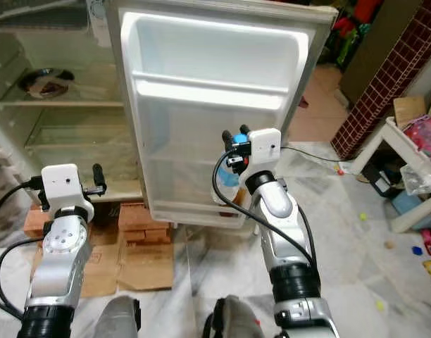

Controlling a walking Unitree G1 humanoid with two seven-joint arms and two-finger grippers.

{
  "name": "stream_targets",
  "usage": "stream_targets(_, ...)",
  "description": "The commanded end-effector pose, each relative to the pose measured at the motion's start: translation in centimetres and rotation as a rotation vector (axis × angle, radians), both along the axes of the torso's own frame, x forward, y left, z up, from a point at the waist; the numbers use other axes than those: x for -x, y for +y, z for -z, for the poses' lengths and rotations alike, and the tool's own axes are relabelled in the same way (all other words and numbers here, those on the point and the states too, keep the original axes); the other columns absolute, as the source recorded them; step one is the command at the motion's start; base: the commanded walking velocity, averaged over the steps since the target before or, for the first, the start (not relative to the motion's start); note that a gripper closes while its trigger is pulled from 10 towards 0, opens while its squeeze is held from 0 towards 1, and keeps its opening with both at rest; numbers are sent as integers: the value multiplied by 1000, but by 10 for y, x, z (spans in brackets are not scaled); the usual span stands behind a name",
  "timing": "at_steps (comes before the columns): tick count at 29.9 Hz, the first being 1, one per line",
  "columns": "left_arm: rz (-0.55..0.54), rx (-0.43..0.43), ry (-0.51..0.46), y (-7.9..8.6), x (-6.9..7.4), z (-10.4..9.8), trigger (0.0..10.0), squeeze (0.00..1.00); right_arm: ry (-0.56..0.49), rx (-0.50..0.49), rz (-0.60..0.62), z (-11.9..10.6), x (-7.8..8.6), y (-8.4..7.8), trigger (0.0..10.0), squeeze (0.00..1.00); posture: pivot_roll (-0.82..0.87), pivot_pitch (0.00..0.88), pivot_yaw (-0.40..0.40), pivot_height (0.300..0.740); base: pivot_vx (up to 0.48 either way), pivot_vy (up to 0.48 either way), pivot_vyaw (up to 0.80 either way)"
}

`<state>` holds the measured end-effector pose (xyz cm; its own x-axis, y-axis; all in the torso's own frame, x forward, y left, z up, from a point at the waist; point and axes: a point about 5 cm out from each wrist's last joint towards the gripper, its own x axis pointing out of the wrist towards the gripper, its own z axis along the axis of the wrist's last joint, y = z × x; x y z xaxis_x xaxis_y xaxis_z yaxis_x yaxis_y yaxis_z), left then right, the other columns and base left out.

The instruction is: Restocking fridge

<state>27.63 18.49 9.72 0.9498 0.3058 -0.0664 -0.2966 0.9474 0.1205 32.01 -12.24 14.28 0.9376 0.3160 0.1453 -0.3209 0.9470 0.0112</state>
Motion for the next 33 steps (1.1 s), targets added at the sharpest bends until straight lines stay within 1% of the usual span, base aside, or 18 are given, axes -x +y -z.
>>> stream_targets(1,2,-1,11,-1,1,2,10000,0,-18,-6,2,-4,-1,-2,10000,0,73,0,-82,618,0,0,0)
stream_targets(5,-1,-12,10,0,1,2,10000,0,-18,-3,3,-4,-1,-2,10000,0,73,0,-82,618,0,302,0)
stream_targets(8,-6,-31,-1,2,1,1,10000,0,-18,-2,2,-4,-1,-2,10000,0,73,0,-81,618,266,354,0)
stream_targets(27,-9,-35,-3,2,0,1,10000,0,-25,-1,-2,-4,-1,-1,10000,0,73,0,-80,618,295,357,0)
stream_targets(33,-3,-41,-4,1,0,1,10000,0,-29,1,-1,-5,-1,-2,10000,0,73,0,-80,618,297,41,0)
